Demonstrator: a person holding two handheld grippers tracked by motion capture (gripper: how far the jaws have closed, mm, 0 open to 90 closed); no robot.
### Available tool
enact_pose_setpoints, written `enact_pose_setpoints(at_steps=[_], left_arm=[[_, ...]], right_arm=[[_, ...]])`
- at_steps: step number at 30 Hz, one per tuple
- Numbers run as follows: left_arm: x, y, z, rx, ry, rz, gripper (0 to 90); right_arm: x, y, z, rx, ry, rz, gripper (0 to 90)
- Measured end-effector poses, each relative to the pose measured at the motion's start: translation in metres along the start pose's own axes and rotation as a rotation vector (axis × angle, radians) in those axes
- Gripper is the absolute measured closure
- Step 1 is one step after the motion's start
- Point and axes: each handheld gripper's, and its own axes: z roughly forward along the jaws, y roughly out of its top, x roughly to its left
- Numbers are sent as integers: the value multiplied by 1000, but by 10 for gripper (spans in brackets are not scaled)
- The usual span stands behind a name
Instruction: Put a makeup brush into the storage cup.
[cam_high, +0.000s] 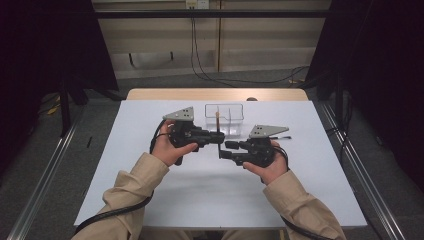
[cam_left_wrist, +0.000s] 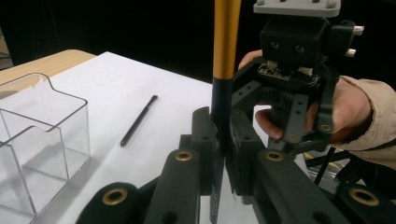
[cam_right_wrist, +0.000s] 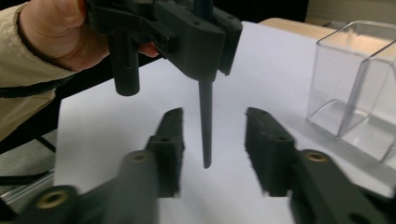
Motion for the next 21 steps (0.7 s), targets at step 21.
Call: enact_pose_setpoints(at_steps=[21], left_arm=[[1, -1, 0, 5, 19, 17, 831]], right_arm=[[-6, 10, -10, -74, -52, 1, 122]])
